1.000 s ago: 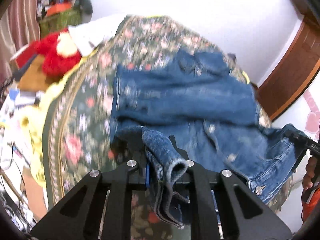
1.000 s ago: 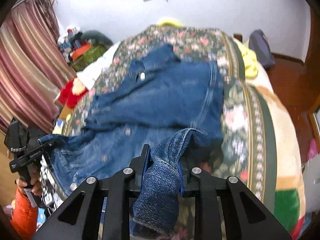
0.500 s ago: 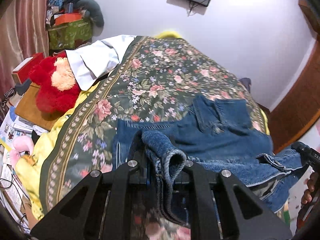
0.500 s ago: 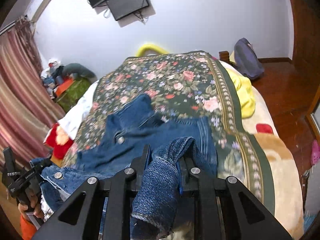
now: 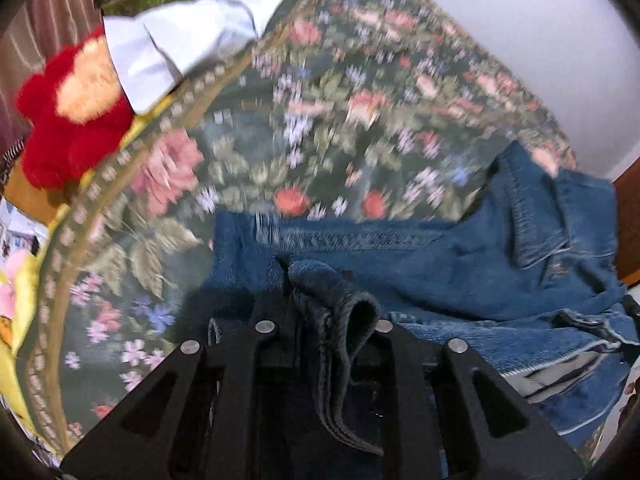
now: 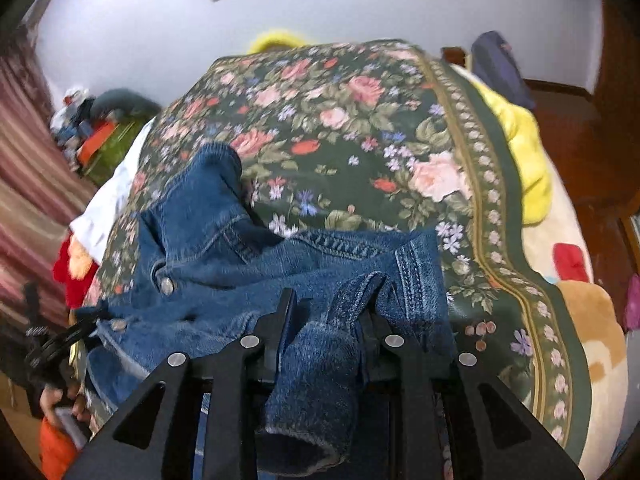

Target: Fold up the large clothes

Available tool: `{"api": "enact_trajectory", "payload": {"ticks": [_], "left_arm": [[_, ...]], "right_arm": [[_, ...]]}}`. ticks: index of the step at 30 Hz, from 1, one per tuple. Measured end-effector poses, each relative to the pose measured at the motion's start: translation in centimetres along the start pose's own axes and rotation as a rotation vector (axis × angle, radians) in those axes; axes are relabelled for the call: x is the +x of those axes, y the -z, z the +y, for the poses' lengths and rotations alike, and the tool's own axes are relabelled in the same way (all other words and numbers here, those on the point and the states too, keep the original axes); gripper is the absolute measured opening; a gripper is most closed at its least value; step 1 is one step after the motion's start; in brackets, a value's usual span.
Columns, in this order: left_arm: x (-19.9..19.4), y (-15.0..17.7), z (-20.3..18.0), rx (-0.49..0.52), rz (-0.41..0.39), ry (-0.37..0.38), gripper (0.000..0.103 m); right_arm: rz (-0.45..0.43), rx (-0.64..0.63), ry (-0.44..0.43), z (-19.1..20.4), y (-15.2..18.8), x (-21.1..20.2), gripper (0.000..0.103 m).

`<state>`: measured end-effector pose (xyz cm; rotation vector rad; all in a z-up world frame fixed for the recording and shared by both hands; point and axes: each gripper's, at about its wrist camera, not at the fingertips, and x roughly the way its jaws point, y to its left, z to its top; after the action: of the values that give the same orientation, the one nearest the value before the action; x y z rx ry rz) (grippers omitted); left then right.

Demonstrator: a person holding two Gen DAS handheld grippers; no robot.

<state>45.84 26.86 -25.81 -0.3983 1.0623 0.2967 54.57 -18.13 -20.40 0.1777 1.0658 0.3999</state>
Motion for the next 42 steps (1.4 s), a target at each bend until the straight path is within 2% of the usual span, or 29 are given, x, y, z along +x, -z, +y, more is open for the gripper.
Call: {"api": "enact_trajectory", "payload": {"ticks": [3, 6, 7, 9, 11, 14, 17, 18, 19, 20, 22, 23, 24, 28, 34, 37, 39, 42], "left_arm": [[1.2, 0.4, 0.4, -0.005, 0.024, 0.02, 0.021], [1.4, 0.6, -0.2, 0.041, 0.022, -0.019, 0.021], [1.4, 0.6, -0.5, 0.058, 0.025, -0.034, 0.021], [1.0, 0.6, -1.1, 0.099, 0.028, -0.061, 0.021], [0.1, 0.6, -1.8, 0.151, 0.03, -0.082, 0.022], [-2.6, 0.3, -2.1, 0.195, 0.015, -0.082, 0.027], [-5.9, -0.7, -1.4, 0.155, -0.001, 0.002, 0.036], [-6.8, -1.1, -1.0, 0.128, 0.005, 0.026, 0.042], [-8.3, -1.5, -0.4, 0.094, -0.024, 0.014, 0.056], [-9.6, -1.9, -0.1, 0.077, -0.072, -0.009, 0.064], [-12.1, -2.1, 0.2, 0.085, -0.164, -0.058, 0.07], [-12.7, -2.1, 0.3, 0.089, -0.182, -0.072, 0.072], [-13.4, -2.0, 0.3, 0.095, -0.194, -0.083, 0.072], [-14.7, 0.6, -0.7, 0.17, -0.191, -0.042, 0.072], [-13.4, 6.4, -4.6, 0.351, -0.153, 0.031, 0.072], [-11.0, 8.5, -7.4, 0.433, -0.098, 0.066, 0.072], [-9.2, 9.1, -8.9, 0.475, -0.066, 0.06, 0.072], [-5.8, 9.4, -11.0, 0.502, -0.015, 0.027, 0.072]], "right_arm": [[0.023, -0.032, -0.068, -1.0, 0.3, -0.9, 0.021], [0.016, -0.009, -0.066, -2.5, 0.4, -2.7, 0.021], [0.002, -0.002, -0.006, -3.1, 0.4, -3.4, 0.021], [-0.003, 0.009, 0.178, -4.8, 0.5, -4.5, 0.021], [0.022, 0.002, 0.231, -6.2, 1.3, -5.5, 0.021], [0.028, -0.018, 0.218, -6.8, 2.7, -7.1, 0.021], [0.003, -0.052, 0.199, -5.9, 3.7, -8.9, 0.021], [-0.007, -0.059, 0.183, -5.3, 4.0, -9.4, 0.021], [-0.015, -0.067, 0.167, -4.8, 4.3, -9.9, 0.021], [-0.023, -0.081, 0.144, -3.8, 4.7, -10.3, 0.021], [-0.029, -0.111, 0.114, -2.4, 5.2, -10.8, 0.021], [-0.029, -0.132, 0.099, -1.4, 5.4, -10.9, 0.021], [-0.029, -0.156, 0.087, -0.3, 5.7, -10.9, 0.021], [-0.038, -0.25, 0.068, 3.5, 7.6, -10.6, 0.021], [0.008, -0.369, 0.06, 7.0, 10.1, -7.9, 0.021], [0.053, -0.419, 0.086, 8.2, 10.5, -5.5, 0.021], [0.077, -0.449, 0.115, 8.9, 10.3, -3.5, 0.021], [0.057, -0.475, 0.157, 9.8, 9.5, -1.5, 0.021]]}}
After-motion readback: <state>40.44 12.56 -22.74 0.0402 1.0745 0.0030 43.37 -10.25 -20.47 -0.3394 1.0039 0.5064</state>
